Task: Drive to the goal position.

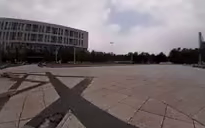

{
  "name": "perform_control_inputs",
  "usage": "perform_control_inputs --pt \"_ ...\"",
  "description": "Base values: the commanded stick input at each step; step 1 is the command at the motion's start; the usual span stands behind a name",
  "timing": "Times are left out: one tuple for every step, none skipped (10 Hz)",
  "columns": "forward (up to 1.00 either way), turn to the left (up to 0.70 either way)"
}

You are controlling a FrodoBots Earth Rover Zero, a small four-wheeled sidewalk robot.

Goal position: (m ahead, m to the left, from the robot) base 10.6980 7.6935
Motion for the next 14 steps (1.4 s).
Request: perform_control_inputs --pt "0.7 0.06" --pt "0.7 0.13" --pt "0.7 0.14" --pt "0.7 0.14" --pt "0.7 0.14" --pt "0.7 0.14" --pt "0.7 0.14" --pt "0.7 0.14" --pt "0.7 0.14" --pt "0.7 0.14" --pt "0.7 0.14" --pt "0.7 0.14" --pt "0.7 0.14" --pt "0.7 0.14"
